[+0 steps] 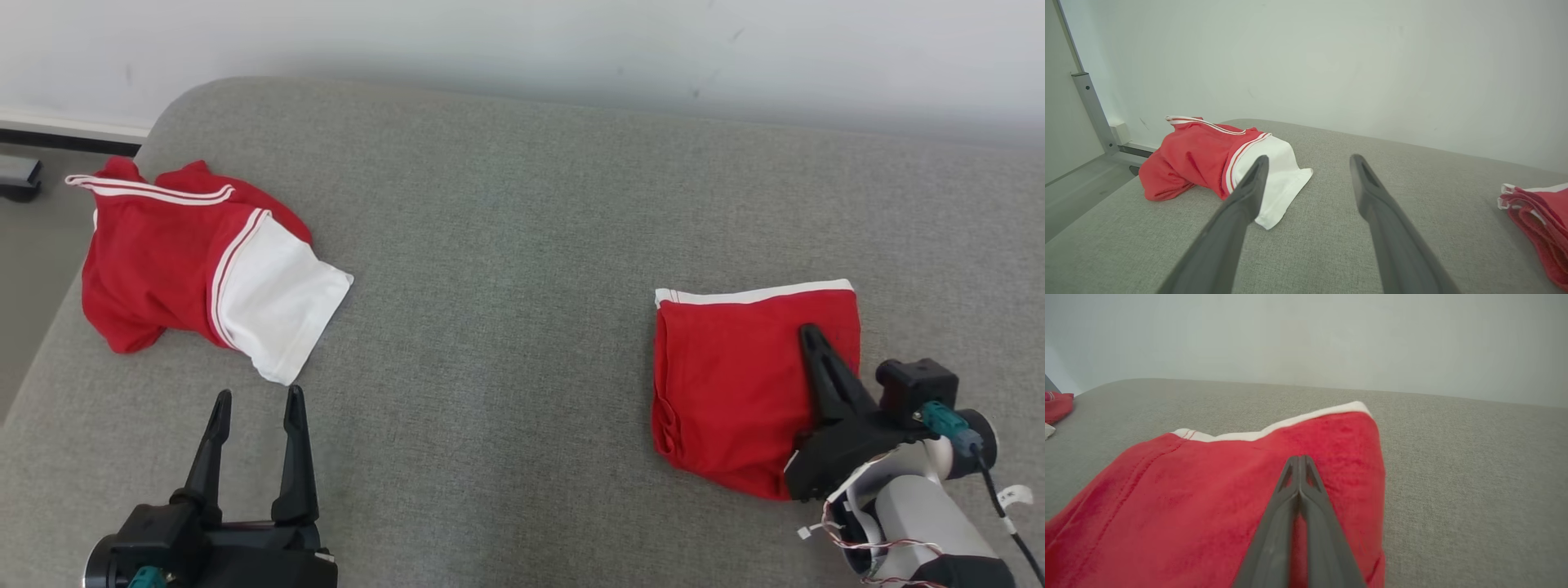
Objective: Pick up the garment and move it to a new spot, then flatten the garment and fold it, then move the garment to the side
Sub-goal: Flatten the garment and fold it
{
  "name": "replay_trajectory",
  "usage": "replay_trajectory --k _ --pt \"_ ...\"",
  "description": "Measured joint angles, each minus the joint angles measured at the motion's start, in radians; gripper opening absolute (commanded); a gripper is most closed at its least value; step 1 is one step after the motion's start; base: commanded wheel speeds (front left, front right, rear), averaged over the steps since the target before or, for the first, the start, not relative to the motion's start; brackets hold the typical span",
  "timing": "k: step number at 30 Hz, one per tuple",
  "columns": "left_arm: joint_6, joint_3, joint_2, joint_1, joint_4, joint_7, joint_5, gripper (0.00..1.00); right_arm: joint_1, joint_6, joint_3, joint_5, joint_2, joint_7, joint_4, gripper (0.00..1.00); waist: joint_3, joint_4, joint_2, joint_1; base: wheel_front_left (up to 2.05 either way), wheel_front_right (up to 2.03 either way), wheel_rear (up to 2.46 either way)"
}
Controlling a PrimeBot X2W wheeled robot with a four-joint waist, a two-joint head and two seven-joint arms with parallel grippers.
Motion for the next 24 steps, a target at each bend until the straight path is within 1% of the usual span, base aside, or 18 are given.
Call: replay_trajectory --k 6,14,18,24 --pt "0.002 -0.001 0.000 -0.005 0.001 0.000 -0.006 1.00 -0.009 0.000 0.023 -0.012 0.044 0.000 0.031 0.00 0.013 0.018 0.0000 0.0000 0.00 0.00 0.00" --pt "0.007 -0.008 0.000 -0.010 0.002 0.000 -0.009 1.00 0.018 0.000 0.109 -0.016 0.107 0.000 -0.019 0.00 0.011 0.028 0.0000 0.0000 0.00 0.00 0.00" --pt "0.009 -0.011 0.000 -0.009 0.001 0.000 -0.009 1.00 0.037 0.000 0.145 -0.005 0.124 0.000 -0.027 0.00 0.007 0.030 0.0000 0.0000 0.00 0.00 0.00" --pt "0.014 -0.006 0.000 -0.004 -0.002 0.000 -0.007 1.00 0.042 0.000 0.141 0.008 0.135 0.000 -0.065 0.00 -0.004 0.021 0.0000 0.0000 0.00 0.00 0.00"
